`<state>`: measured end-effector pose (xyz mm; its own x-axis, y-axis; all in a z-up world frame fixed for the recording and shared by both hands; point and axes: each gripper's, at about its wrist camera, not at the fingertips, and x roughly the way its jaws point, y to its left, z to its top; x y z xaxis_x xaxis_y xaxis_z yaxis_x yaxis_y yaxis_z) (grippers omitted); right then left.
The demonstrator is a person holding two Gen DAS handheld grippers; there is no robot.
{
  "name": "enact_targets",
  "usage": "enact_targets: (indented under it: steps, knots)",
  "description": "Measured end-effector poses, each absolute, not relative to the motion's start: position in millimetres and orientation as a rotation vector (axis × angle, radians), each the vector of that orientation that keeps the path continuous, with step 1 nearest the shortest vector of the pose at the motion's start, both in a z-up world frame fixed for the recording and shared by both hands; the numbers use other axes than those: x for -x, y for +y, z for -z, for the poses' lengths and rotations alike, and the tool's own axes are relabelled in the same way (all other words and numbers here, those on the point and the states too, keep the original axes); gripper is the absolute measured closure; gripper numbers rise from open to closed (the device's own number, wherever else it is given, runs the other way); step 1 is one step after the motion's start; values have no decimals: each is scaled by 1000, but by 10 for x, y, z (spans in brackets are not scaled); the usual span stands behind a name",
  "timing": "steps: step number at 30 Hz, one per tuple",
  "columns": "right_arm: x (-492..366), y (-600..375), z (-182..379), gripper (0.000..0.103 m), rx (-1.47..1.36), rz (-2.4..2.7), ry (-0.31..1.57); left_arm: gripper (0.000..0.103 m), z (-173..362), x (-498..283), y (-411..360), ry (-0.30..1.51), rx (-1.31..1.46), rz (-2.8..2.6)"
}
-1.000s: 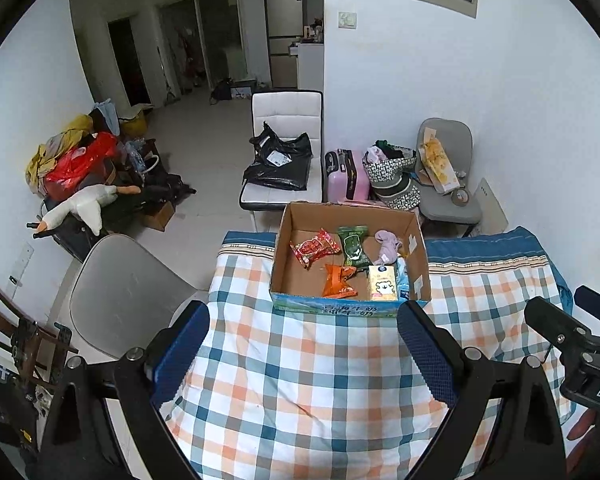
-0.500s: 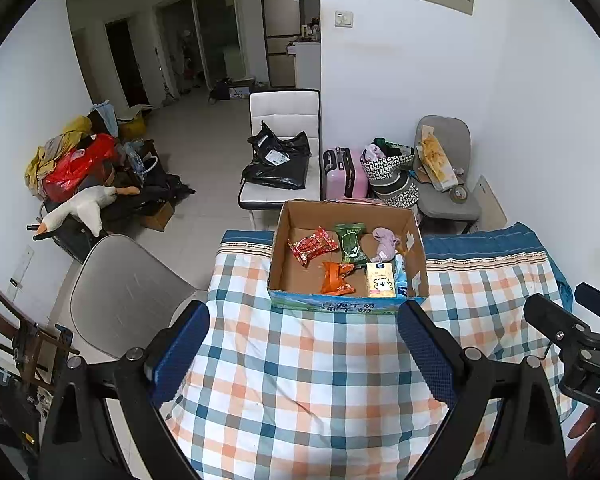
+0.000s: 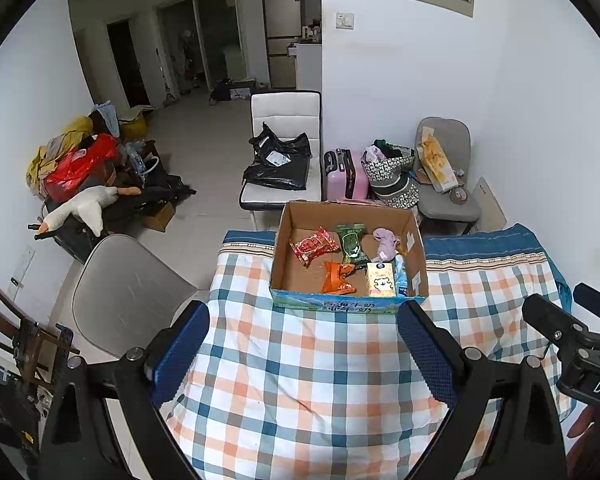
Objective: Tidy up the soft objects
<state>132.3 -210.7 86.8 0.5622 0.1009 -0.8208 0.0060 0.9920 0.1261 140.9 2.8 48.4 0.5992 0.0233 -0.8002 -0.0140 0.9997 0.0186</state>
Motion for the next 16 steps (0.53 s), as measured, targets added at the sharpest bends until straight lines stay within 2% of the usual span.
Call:
enact_targets:
  steps: [16]
  knots:
    - [-1349, -2148, -938, 0, -114, -57, 960, 7, -500, -1337, 87, 918, -9, -21]
